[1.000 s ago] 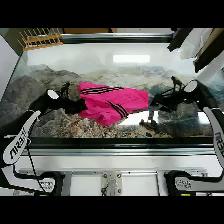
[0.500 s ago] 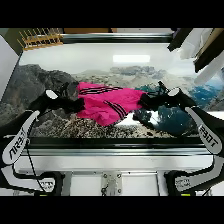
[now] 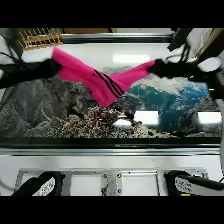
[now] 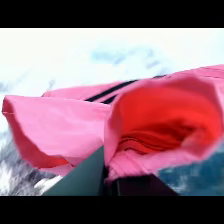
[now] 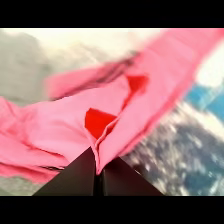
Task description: Fold the clothes and pants, and hang the long-sleeved shirts on hangers.
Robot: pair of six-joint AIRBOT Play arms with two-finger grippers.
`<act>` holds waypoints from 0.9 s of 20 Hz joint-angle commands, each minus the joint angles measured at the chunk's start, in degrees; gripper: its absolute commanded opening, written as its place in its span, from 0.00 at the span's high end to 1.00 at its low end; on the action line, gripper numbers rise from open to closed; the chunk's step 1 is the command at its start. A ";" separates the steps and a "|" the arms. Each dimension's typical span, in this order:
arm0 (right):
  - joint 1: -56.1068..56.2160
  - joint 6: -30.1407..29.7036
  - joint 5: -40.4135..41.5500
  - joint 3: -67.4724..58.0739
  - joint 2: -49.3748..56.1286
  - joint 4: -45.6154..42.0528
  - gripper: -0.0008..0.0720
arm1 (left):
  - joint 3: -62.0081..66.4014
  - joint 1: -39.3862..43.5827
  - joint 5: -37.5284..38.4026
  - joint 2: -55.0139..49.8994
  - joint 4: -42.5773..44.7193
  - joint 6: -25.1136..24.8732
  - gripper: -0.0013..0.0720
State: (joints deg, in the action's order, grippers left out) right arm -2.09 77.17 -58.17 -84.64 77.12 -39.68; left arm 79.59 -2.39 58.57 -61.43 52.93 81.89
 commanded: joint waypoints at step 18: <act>-0.20 12.55 -7.52 -3.63 -30.86 -13.27 0.98 | 13.86 9.07 -6.14 17.46 10.54 5.55 0.97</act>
State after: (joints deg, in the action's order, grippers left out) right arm -2.28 84.71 -63.57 -88.29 46.22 -52.58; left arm 91.70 6.63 52.82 -39.35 62.96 87.00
